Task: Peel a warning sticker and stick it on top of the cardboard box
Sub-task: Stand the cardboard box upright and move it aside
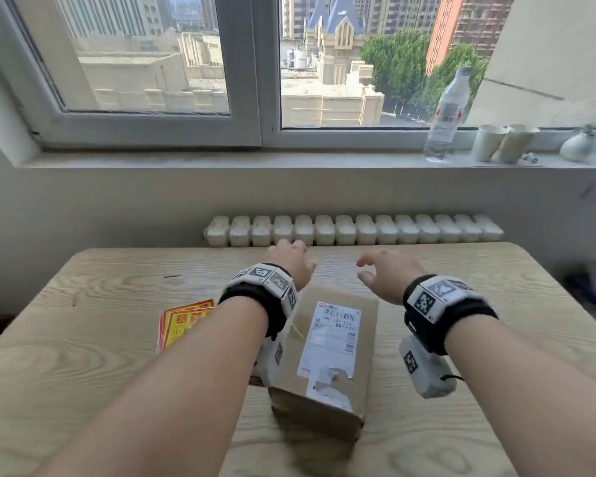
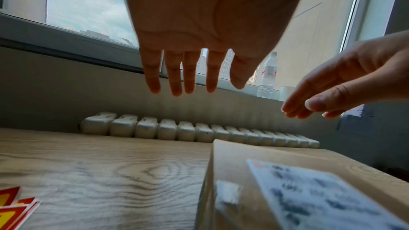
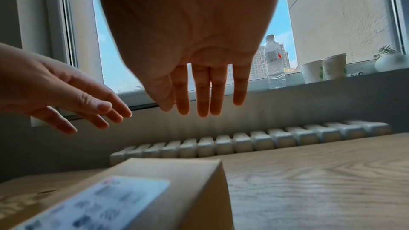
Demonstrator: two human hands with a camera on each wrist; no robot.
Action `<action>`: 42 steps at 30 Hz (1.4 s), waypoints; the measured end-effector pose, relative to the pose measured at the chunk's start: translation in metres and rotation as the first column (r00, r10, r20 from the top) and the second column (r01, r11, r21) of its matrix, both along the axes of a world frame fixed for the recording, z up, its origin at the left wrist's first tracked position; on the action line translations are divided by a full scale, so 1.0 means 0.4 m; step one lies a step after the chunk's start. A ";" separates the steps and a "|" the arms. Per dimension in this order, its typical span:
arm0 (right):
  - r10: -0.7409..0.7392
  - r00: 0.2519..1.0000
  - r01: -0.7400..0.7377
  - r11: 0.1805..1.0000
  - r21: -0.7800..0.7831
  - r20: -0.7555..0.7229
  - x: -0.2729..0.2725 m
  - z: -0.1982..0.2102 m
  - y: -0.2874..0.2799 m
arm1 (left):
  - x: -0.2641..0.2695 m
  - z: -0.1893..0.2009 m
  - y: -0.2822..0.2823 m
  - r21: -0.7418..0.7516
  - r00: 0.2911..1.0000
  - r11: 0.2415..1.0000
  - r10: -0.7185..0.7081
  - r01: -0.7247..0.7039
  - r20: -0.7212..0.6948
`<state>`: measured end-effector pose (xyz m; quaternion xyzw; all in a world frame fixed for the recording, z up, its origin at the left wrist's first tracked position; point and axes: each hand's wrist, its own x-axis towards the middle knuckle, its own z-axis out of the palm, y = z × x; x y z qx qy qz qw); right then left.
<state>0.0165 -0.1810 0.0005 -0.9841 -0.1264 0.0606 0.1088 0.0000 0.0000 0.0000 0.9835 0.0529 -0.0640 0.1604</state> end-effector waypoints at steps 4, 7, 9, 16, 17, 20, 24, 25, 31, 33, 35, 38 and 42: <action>0.010 1.000 -0.010 1.000 0.014 0.001 -0.002 -0.080 -0.001 | 0.002 -0.061 0.023 0.022 0.997 1.000 0.000 0.002 -0.079; 0.016 0.999 -0.016 1.000 0.001 0.030 -0.010 -0.123 -0.001 | 0.007 -0.101 0.028 0.016 0.992 0.999 -0.038 0.040 -0.122; 0.007 0.999 -0.007 1.000 0.007 0.051 -0.019 -0.140 0.001 | 0.001 -0.115 0.031 0.011 0.991 0.999 -0.037 0.038 -0.132; -0.149 0.989 0.150 0.988 0.039 -0.006 -0.083 -0.176 0.019 | -0.084 -0.122 0.019 -0.149 0.978 0.987 0.021 -0.053 -0.207; -0.196 0.979 0.200 0.977 0.074 -0.047 -0.095 -0.182 0.021 | -0.100 -0.124 0.016 -0.168 0.974 0.984 0.016 -0.055 -0.225; -0.275 0.948 0.303 0.933 0.196 -0.159 -0.129 -0.199 0.023 | -0.151 -0.134 0.004 -0.206 0.962 0.976 0.009 -0.068 -0.274; -0.297 0.932 0.350 0.886 0.304 -0.208 -0.179 -0.206 0.020 | -0.204 -0.155 -0.007 -0.153 0.986 0.985 0.060 -0.084 -0.154; -0.296 0.930 0.356 0.872 0.336 -0.217 -0.190 -0.202 0.016 | -0.218 -0.153 -0.009 -0.168 0.988 0.982 0.067 -0.090 -0.139; -0.270 0.962 0.236 0.768 0.595 -0.033 -0.236 -0.118 -0.024 | -0.279 -0.073 -0.015 -0.468 0.994 0.878 0.084 -0.104 -0.063; -0.270 0.961 0.172 0.750 0.639 0.058 -0.263 -0.084 -0.026 | -0.294 -0.054 -0.023 -0.555 0.992 0.824 0.121 -0.113 -0.023; -0.250 0.962 0.121 0.754 0.646 0.112 -0.288 -0.069 -0.025 | -0.310 -0.047 -0.033 -0.594 0.992 0.797 0.126 -0.108 -0.012; -0.253 0.955 0.109 0.782 0.613 0.153 -0.326 -0.072 -0.037 | -0.330 -0.054 -0.045 -0.618 0.993 0.780 0.118 -0.099 -0.010; -0.299 0.946 0.152 0.746 0.648 0.123 -0.365 -0.080 -0.066 | -0.353 -0.069 -0.061 -0.635 0.991 0.765 0.136 -0.103 0.003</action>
